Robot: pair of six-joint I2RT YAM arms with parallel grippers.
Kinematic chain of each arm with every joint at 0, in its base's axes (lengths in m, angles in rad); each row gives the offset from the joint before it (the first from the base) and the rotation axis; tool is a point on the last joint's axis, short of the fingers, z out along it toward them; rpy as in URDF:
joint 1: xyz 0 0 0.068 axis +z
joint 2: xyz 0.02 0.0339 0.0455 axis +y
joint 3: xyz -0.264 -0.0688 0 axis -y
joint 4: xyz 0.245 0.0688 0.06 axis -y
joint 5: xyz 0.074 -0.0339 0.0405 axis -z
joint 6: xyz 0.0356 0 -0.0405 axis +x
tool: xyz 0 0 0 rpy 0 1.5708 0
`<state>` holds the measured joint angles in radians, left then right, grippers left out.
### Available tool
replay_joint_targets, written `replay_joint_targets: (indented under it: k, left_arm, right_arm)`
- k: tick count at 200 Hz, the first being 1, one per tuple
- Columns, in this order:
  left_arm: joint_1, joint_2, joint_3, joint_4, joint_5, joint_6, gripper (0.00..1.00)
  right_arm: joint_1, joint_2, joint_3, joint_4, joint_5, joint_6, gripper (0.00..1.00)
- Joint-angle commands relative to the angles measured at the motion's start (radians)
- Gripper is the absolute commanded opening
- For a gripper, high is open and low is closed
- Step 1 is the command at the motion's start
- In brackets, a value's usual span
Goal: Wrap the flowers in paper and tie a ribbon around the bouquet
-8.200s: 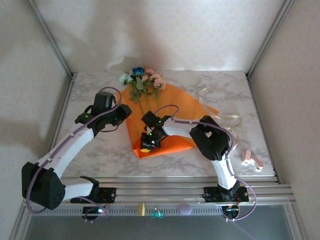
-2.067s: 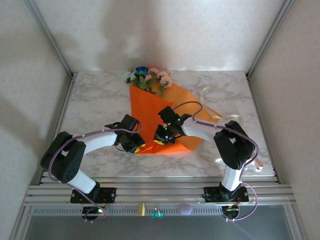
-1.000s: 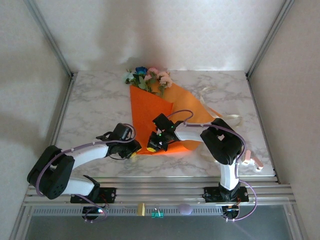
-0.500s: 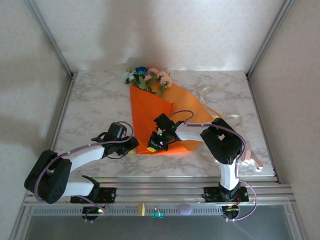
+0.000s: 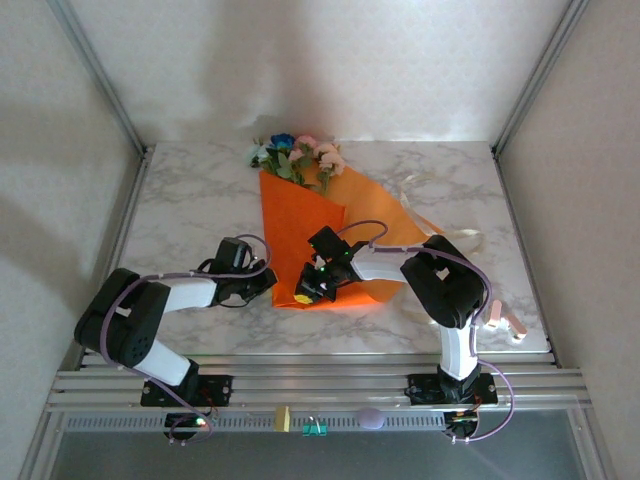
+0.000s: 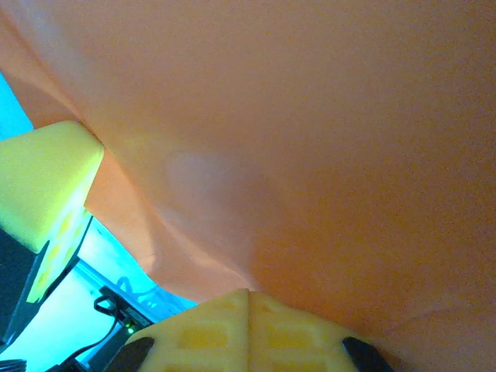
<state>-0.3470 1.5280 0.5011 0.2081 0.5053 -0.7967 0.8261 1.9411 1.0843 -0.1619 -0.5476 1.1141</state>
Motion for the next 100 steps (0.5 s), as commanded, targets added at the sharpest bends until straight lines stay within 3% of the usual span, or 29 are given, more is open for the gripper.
replay_joint_targets:
  k: [1, 19, 33, 46, 72, 100]
  left_arm:
    - [0.002, 0.000, 0.000, 0.045, -0.012, 0.016, 0.00]
    - [0.010, 0.000, 0.014, 0.051, -0.020, 0.023, 0.00]
    - [0.025, 0.023, 0.028, 0.057, -0.021, 0.031, 0.33]
    - [0.040, 0.055, 0.041, 0.071, -0.013, 0.042, 0.40]
    - [0.069, 0.129, 0.090, 0.103, 0.005, 0.062, 0.38]
    - [0.083, 0.199, 0.162, 0.074, 0.003, 0.107, 0.18]
  right_arm:
    - [-0.008, 0.076, -0.049, -0.155, 0.101, -0.017, 0.00]
    - [-0.008, 0.080, -0.046, -0.162, 0.099, -0.023, 0.00]
    - [-0.007, 0.082, -0.042, -0.164, 0.094, -0.026, 0.00]
    - [-0.008, 0.085, -0.040, -0.166, 0.091, -0.028, 0.00]
    - [-0.008, 0.087, -0.037, -0.173, 0.087, -0.033, 0.00]
    - [-0.010, 0.091, -0.032, -0.178, 0.084, -0.036, 0.00]
